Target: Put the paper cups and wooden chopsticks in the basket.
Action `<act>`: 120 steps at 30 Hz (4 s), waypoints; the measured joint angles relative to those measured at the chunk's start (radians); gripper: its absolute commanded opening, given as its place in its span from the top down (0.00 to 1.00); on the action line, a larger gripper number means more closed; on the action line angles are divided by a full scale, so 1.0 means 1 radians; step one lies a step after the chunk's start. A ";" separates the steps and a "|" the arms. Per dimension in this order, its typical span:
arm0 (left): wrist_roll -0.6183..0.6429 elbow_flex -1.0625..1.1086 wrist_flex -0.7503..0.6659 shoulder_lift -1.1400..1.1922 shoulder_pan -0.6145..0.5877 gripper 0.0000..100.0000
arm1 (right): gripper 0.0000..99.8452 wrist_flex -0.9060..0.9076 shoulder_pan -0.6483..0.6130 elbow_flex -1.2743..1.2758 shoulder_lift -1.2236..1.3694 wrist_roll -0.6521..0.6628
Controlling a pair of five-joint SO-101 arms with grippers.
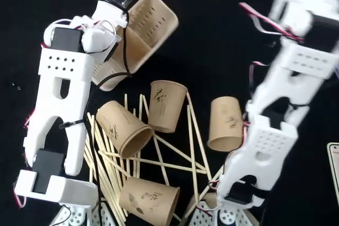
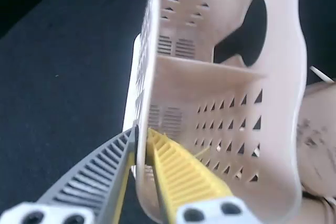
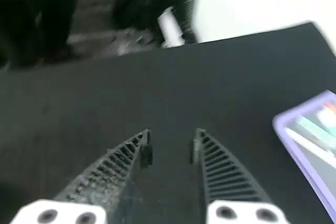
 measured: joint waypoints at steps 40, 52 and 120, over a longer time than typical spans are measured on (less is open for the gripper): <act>0.034 -0.061 0.106 0.000 0.120 0.97 | 0.82 -0.279 -0.411 0.971 -0.405 0.212; 0.037 -0.046 0.106 0.000 0.118 0.97 | 0.83 -0.488 -0.434 1.068 -0.390 0.187; 0.617 -0.049 0.100 -0.005 -0.187 0.74 | 0.99 -0.578 -0.344 1.379 -0.440 -0.063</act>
